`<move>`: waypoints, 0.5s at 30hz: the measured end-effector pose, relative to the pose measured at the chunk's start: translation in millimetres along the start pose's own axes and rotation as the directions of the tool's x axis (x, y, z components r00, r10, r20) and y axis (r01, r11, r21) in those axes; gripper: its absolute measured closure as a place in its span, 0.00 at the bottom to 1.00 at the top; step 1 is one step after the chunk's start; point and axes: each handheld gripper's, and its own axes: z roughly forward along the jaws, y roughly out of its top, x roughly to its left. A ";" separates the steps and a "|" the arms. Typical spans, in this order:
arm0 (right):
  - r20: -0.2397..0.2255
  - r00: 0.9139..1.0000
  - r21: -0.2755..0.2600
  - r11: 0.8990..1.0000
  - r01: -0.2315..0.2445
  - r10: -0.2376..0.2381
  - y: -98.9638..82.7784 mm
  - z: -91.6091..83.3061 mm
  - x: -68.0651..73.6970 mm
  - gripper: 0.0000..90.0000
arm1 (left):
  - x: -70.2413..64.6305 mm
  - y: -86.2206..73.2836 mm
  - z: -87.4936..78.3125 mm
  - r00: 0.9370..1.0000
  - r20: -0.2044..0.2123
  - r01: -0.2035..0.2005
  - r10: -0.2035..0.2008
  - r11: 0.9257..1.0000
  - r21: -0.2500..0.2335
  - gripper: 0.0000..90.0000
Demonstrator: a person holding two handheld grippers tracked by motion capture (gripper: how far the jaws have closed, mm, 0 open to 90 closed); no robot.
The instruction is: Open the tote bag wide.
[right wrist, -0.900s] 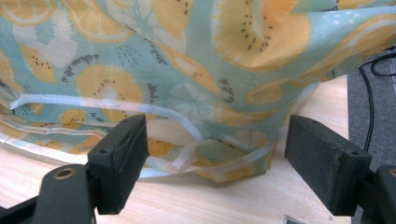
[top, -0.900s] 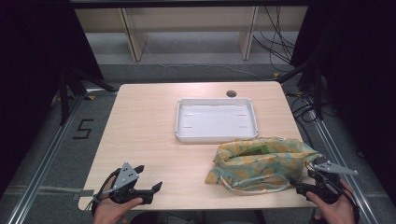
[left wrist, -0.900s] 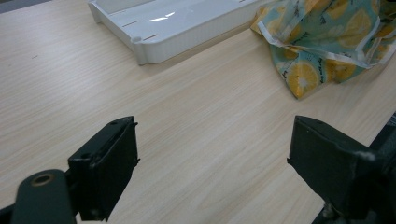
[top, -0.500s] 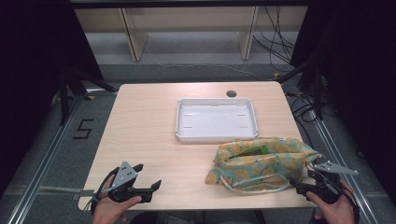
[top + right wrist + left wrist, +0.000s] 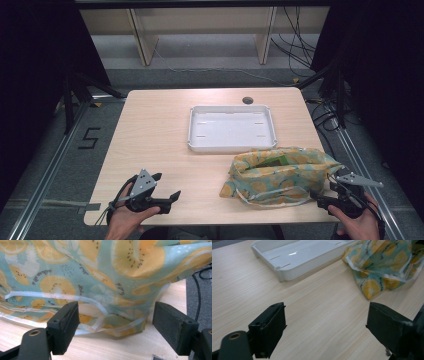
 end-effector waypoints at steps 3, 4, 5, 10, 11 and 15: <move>-0.008 1.000 0.003 1.000 -0.007 0.007 0.2 -0.5 0.3 0.25 | -6.9 8.9 12.3 0.999 0.028 -0.019 0.019 1.000 0.002 0.17; -0.010 1.000 0.002 1.000 -0.007 0.007 0.3 -0.7 0.0 0.25 | -9.5 12.3 17.2 0.999 0.046 -0.022 0.022 1.000 -0.006 0.17; -0.003 1.000 0.000 1.000 -0.010 0.010 0.3 -0.6 0.4 0.25 | -12.6 15.9 21.7 0.998 0.059 -0.027 0.028 1.000 -0.010 0.17; -0.006 0.999 0.005 0.999 -0.033 0.033 -0.8 -0.3 1.9 0.25 | -30.3 30.4 44.9 0.991 0.113 -0.072 0.073 0.997 -0.021 0.17; -0.007 0.999 0.012 0.999 -0.049 0.049 -0.3 -1.0 2.8 0.25 | -32.9 32.2 49.2 0.989 0.127 -0.077 0.078 0.997 -0.019 0.17; -0.007 1.000 -0.001 1.000 -0.008 0.008 0.1 -0.4 -0.3 0.25 | -42.4 36.1 63.4 0.981 0.170 -0.092 0.093 0.996 -0.013 0.18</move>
